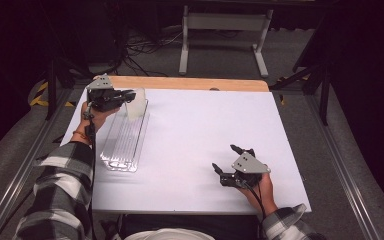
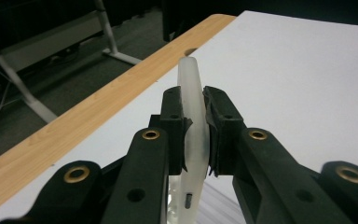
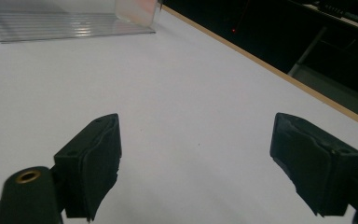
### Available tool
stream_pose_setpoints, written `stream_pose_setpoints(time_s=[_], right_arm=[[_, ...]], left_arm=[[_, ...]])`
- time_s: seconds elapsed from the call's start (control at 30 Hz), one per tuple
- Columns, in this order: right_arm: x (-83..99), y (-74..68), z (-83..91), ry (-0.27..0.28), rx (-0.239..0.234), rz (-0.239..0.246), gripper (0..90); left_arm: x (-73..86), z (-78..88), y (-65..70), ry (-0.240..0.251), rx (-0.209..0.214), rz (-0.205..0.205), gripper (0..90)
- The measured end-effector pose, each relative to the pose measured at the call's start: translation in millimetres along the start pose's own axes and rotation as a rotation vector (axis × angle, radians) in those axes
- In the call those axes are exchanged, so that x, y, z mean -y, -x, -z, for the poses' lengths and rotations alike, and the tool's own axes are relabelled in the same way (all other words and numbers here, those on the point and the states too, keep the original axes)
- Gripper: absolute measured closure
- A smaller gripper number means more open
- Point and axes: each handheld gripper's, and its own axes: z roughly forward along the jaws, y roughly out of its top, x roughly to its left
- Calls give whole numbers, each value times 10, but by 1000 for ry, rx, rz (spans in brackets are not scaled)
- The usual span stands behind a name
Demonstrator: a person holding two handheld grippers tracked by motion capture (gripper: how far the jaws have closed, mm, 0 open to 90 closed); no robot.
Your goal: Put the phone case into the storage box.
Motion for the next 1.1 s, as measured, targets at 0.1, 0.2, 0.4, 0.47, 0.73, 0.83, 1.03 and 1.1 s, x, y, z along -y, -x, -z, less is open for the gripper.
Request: stream_pose_setpoints(time_s=[0.1, 0.2, 0.4, 0.47, 0.73, 0.83, 1.03, 1.1], right_arm=[[2, -14, -11, -7, -10, 7, 170], [6, -32, -22, -16, -22, 15, 170], [11, -51, -29, -23, -32, 21, 170], [10, -58, -29, -24, -35, 23, 171], [8, -68, -38, -26, -40, 28, 173], [10, -72, -43, -31, -46, 29, 173], [9, -80, -43, -32, -52, 35, 176], [8, -80, -43, -31, -53, 35, 177]], left_arm=[[-14, 2, -33, -20, -41, -20, 755], [-31, -17, -62, -68, -98, -50, 711], [-51, -52, -70, -92, -163, -77, 641], [-46, -57, -74, -91, -175, -73, 632], [-55, -98, -41, -100, -251, -82, 622], [-59, -99, -41, -92, -236, -83, 651], [-88, -75, -1, -23, -144, -77, 719], [-117, -95, 40, -5, -113, -106, 759]])
